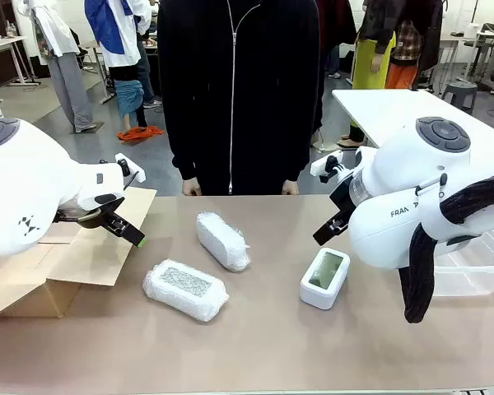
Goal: Separate and place wrapped and unwrapped clocks.
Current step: Pick up the Digital clock indicated by the person.
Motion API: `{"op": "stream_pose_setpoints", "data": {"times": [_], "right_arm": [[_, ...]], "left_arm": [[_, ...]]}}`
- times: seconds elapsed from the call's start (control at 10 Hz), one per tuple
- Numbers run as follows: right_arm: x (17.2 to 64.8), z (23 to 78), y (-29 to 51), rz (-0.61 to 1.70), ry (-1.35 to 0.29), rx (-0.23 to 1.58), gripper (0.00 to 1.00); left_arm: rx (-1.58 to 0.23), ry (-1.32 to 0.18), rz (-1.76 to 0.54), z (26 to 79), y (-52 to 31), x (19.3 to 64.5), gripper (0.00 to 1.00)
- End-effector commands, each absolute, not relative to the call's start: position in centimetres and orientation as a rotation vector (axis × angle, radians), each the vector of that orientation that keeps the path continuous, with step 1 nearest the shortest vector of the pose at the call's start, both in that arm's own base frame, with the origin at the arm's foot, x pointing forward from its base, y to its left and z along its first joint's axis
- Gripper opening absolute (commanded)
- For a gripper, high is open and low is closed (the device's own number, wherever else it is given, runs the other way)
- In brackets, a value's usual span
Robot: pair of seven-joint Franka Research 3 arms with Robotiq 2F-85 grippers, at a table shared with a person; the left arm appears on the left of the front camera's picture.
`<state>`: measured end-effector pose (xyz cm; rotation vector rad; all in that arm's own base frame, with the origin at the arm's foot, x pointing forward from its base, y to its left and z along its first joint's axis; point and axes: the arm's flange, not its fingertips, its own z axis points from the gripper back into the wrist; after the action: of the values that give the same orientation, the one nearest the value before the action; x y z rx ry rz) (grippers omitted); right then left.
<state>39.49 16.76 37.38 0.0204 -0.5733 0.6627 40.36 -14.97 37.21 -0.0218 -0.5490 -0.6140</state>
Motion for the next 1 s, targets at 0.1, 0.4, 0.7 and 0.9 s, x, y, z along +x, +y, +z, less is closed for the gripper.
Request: {"op": "stream_pose_setpoints", "data": {"times": [0.1, 0.4, 0.7, 0.9], "right_arm": [[39.49, 37.38, 16.76, 0.663, -0.573, 0.020, 1.00], [39.49, 37.38, 16.76, 0.663, -0.573, 0.020, 1.00], [39.49, 37.38, 16.76, 0.663, -0.573, 0.020, 1.00], [39.49, 37.38, 16.76, 0.663, -0.573, 0.020, 1.00]], "left_arm": [[-0.022, -0.549, -0.614, 37.20, -14.98, 40.35, 1.00], [-0.022, -0.549, -0.614, 37.20, -14.98, 40.35, 1.00], [-0.022, -0.549, -0.614, 37.20, -14.98, 40.35, 1.00], [-0.022, -0.549, -0.614, 37.20, -14.98, 40.35, 1.00]]}}
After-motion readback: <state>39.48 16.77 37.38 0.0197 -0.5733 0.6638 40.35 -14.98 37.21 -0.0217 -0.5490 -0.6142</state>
